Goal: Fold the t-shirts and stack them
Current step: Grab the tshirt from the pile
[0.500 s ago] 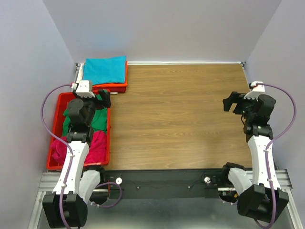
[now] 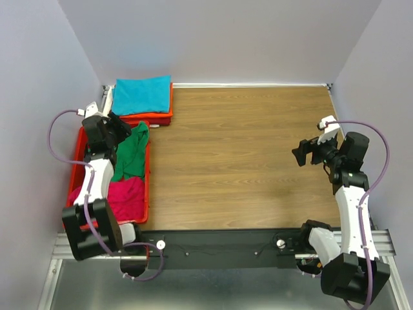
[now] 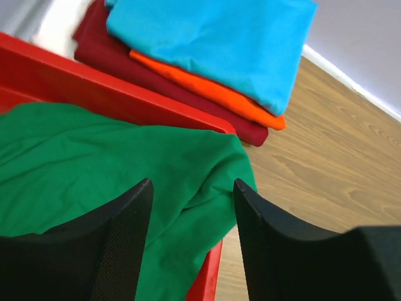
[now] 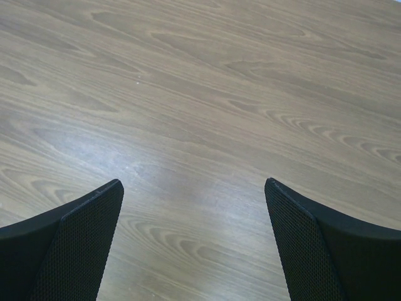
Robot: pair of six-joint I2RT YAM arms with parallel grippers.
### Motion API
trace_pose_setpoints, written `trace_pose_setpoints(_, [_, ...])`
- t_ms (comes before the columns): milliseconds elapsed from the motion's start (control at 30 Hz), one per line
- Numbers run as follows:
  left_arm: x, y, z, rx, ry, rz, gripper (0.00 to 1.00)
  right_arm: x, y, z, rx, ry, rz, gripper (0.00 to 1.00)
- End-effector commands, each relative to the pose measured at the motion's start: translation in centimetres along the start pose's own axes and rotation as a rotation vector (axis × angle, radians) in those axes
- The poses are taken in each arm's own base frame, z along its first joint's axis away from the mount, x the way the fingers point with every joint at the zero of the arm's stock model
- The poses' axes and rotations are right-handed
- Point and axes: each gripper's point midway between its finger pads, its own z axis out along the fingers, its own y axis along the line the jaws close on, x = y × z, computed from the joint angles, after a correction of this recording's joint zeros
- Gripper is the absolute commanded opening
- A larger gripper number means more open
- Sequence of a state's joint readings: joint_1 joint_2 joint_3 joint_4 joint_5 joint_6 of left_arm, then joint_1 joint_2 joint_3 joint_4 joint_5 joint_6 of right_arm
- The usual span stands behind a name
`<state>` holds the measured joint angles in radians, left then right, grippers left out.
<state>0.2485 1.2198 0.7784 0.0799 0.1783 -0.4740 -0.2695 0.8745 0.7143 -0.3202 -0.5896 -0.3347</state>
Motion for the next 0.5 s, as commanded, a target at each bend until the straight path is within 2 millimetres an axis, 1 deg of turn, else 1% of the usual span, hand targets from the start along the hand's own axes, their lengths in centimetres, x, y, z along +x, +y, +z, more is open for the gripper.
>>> trace_pose_setpoints(0, [1.5, 0.1, 2.2, -0.011, 0.103, -0.134, 0.61, 0.9, 0.8, -0.5, -0.026, 0.019, -0.023, 1.00])
trace_pose_setpoints(33, [1.2, 0.4, 2.8, -0.037, 0.103, -0.170, 0.58, 0.8, 0.8, -0.6, -0.021, 0.016, -0.028, 1.00])
trace_pose_setpoints(67, [1.3, 0.8, 3.4, -0.057, 0.113, -0.178, 0.56, 0.8, 0.8, -0.6, -0.022, 0.014, -0.027, 1.00])
trace_pose_setpoints(100, [2.6, 1.4, 4.4, -0.074, 0.155, -0.189, 0.54, 0.6, 0.8, -0.7, -0.020, 0.011, -0.030, 1.00])
trace_pose_setpoints(133, [2.3, 1.1, 5.1, -0.070, 0.162, -0.200, 0.54, 0.7, 0.8, -0.7, -0.020, 0.012, -0.029, 1.00])
trace_pose_setpoints(200, [3.6, 0.5, 5.7, -0.038, 0.227, -0.175, 0.54, 0.7, 0.8, -0.8, -0.016, 0.011, -0.031, 1.00])
trace_pose_setpoints(233, [3.9, 0.2, 6.2, -0.025, 0.243, -0.159, 0.54, 0.6, 0.8, -0.8, -0.018, 0.010, -0.032, 1.00])
trace_pose_setpoints(267, [4.4, -0.4, 6.4, -0.003, 0.261, -0.130, 0.54, 0.6, 0.8, -0.8, -0.017, 0.009, -0.033, 1.00])
trace_pose_setpoints(333, [4.7, -0.7, 6.7, 0.023, 0.272, -0.068, 0.54, 0.6, 0.9, -0.8, -0.022, 0.009, -0.031, 1.00])
trace_pose_setpoints(400, [5.4, -0.5, 7.1, 0.031, 0.288, -0.002, 0.54, 0.6, 0.9, -0.8, -0.022, 0.007, -0.032, 1.00])
trace_pose_setpoints(467, [5.6, -0.5, 7.3, 0.050, 0.298, 0.042, 0.49, 0.5, 0.9, -0.8, -0.021, 0.006, -0.032, 1.00])
